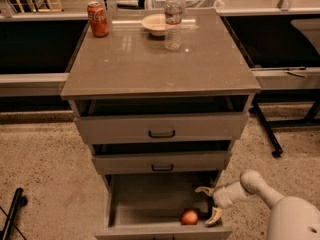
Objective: Pick apple from bottom drawer and place on counter
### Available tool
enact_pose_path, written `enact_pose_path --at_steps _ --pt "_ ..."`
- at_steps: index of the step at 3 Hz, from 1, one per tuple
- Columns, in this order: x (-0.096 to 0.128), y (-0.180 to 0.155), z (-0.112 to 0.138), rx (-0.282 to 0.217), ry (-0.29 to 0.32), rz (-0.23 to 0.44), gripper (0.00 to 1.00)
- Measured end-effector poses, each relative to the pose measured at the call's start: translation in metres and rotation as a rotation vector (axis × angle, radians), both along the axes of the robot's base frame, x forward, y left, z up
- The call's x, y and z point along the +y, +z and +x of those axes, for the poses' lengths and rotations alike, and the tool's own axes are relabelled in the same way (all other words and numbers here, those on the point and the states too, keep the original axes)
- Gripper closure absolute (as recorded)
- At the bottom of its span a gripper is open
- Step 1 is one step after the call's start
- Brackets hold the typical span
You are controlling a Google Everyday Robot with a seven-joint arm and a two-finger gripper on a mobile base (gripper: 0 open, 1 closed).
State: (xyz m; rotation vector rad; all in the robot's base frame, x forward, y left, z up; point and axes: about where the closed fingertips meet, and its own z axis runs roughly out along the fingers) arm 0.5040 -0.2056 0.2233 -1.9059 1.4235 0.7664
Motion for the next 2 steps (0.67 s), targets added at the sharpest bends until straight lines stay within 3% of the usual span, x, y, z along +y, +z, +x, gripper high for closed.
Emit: enact_pose_path --at_steps 1,2 --pt "0.006 -0.007 0.008 0.034 -0.048 0.079 0.17" --pt "0.019 -0.016 0.009 0.061 -0.076 0.115 0.2"
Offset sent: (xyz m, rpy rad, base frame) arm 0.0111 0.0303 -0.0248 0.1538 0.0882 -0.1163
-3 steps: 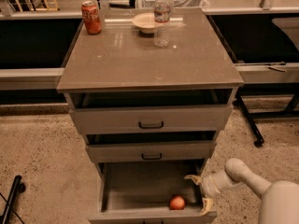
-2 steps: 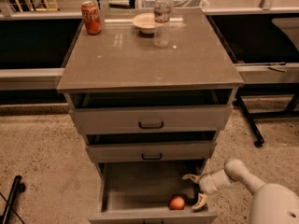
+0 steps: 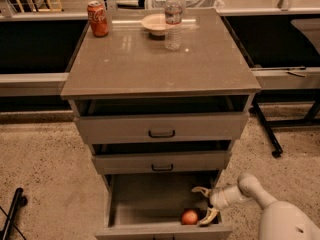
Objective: Pick apple from bottom drawer and place on counter
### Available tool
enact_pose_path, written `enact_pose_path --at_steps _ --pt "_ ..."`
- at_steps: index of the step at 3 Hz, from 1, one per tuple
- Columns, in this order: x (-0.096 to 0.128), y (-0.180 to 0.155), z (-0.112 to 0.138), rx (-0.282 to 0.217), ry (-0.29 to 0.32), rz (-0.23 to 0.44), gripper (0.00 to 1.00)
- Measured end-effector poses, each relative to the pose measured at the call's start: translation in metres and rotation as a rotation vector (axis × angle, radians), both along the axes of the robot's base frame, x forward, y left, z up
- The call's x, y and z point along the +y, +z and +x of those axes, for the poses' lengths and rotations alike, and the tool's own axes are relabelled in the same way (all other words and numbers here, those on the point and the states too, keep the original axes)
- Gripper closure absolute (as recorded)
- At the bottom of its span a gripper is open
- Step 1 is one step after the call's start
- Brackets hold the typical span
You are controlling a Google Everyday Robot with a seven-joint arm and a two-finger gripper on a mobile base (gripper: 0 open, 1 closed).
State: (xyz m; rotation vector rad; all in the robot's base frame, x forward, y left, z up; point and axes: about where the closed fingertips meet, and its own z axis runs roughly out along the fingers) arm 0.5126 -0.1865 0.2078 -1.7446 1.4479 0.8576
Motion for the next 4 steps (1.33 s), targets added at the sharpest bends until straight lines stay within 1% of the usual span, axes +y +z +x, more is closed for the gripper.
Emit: enact_pose_path --at_steps 1,2,3,4 --pt "0.012 -0.008 -0.001 0.015 -0.006 -0.007 0.32" --pt "0.023 -0.015 0.0 0.025 0.008 -0.052 0.32" --pt "0.027 -0.027 0.0 0.047 0.015 -0.085 0.32" --pt "0.037 -0.069 -0.006 0.084 0.047 -0.067 0.31"
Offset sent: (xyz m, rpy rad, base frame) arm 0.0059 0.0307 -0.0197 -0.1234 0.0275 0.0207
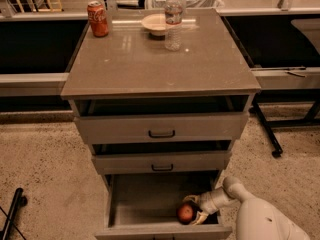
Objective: Pick apple from bottom drawer and place on counter
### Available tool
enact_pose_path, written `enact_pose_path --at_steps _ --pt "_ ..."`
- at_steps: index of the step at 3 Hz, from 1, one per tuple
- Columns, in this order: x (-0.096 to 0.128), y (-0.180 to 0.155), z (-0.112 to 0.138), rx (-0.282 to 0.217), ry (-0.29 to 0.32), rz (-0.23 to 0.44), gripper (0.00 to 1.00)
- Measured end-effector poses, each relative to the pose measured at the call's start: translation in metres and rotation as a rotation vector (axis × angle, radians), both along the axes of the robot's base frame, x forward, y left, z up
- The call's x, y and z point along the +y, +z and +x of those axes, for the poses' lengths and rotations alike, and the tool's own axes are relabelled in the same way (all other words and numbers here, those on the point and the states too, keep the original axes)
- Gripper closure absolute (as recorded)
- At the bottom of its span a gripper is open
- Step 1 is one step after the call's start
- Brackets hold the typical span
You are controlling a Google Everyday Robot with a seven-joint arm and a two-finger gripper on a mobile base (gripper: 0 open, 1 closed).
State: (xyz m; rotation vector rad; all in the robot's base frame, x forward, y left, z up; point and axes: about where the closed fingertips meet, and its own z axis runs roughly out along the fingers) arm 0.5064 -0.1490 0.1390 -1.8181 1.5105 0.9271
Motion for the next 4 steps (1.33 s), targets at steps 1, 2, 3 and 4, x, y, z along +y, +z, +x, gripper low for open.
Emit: enact_pose_path --at_steps 1,2,3,4 --pt "0.007 -0.005 0.006 -0.009 -0.002 0.015 0.33" --pt "0.014 -0.007 0.012 -0.021 -0.004 0.032 0.33" --pt "0.019 -0.015 0.013 -0.012 -0.001 0.03 0.51" --pt "0.019 -0.017 0.013 -0.008 0.008 0.003 0.83"
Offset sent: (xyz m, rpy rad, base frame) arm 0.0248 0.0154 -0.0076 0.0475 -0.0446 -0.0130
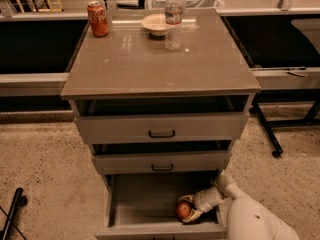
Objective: Pick apple from bottom drawer and place on counter
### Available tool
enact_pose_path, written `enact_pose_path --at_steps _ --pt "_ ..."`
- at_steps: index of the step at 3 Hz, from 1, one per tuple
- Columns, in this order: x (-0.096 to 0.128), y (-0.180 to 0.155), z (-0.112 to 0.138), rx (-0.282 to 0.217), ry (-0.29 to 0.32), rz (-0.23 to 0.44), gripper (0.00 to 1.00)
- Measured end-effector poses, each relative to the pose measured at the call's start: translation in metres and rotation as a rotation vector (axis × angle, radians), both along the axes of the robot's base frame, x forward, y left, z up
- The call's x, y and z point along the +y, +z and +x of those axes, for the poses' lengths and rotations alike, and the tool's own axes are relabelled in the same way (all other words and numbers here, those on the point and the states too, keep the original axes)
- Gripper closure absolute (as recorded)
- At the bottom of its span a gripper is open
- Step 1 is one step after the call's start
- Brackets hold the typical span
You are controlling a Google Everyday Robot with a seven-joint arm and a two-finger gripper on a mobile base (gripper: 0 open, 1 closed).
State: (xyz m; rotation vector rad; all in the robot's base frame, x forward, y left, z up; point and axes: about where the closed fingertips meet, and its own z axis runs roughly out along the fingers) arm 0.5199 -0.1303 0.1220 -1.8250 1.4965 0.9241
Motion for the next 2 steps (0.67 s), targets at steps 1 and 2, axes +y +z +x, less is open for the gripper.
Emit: enact_pose_path --at_steps 1,2 --pt "-0.008 0.019 0.002 -0.026 0.007 0.006 1.0" --pt "-0.028 0.08 0.005 -0.123 0.002 0.073 1.0"
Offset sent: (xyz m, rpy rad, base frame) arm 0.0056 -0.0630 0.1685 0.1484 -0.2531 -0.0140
